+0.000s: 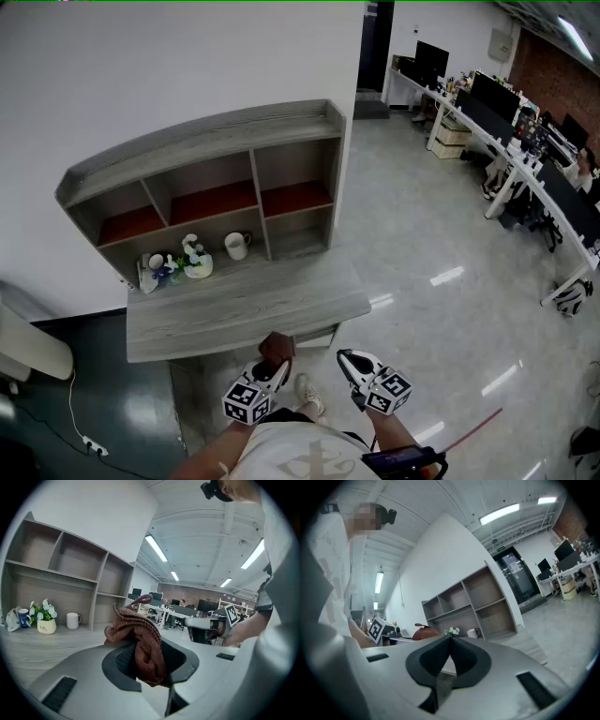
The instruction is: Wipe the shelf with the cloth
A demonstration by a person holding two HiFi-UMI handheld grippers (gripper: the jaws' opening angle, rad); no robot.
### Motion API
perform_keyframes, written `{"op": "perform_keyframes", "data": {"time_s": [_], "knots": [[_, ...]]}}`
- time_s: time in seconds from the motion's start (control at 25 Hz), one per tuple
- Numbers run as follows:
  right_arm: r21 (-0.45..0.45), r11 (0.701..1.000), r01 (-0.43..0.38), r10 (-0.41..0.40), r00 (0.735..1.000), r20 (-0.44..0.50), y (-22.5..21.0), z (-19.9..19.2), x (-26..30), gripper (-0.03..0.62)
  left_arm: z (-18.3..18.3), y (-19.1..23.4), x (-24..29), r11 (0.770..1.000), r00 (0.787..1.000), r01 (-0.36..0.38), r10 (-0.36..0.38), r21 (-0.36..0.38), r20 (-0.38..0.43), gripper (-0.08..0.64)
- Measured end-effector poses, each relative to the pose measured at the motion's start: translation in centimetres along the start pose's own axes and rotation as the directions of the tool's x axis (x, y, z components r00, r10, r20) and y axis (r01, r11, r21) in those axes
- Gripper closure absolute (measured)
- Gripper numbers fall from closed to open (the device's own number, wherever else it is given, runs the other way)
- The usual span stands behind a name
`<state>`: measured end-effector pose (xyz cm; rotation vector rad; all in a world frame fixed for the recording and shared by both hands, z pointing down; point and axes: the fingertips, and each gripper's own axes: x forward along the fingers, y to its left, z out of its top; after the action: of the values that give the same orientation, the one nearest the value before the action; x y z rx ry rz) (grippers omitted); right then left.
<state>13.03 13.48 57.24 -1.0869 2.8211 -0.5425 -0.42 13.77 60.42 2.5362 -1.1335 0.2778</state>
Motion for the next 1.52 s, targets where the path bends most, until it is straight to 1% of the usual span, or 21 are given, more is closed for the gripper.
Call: {"op": "perform_keyframes", "data": {"time_s": [0.2, 0.48, 0.88, 1.2, 1.52], "knots": [[0.001, 1.0, -0.006, 0.006, 1.0, -0.002, 0.0, 0.3, -0.1, 0.589, 0.4, -0.4, 0.2, 1.0, 1.0, 0.004, -0.004, -0.004, 0.0, 0.46], [0.013, 1.0, 0.008, -0.008, 1.0, 0.01, -1.1, -0.1, -0.5, 0.589, 0.1, -0.7, 1.0, 1.0, 1.0, 0.005, -0.005, -0.003, 0.001, 0.46], [0.029, 1.0, 0.012, -0.012, 1.0, 0.007, -2.7, 0.2, 0.9, 0.588, 0.9, 0.9, 2.1, 0.999, 1.0, -0.017, 0.017, -0.027, 0.004, 0.46], [0.039, 0.999, 0.03, -0.03, 1.0, 0.003, -5.5, 0.9, 1.3, 0.588, 1.8, 1.2, 5.3, 0.999, 1.0, 0.004, -0.004, -0.036, -0.001, 0.46], [0.039, 0.998, 0.045, -0.045, 0.999, 0.005, -9.8, 2.3, 3.4, 0.588, 4.4, 3.3, 10.2, 0.999, 1.0, 0.023, -0.023, -0.026, 0.009, 0.459]]}}
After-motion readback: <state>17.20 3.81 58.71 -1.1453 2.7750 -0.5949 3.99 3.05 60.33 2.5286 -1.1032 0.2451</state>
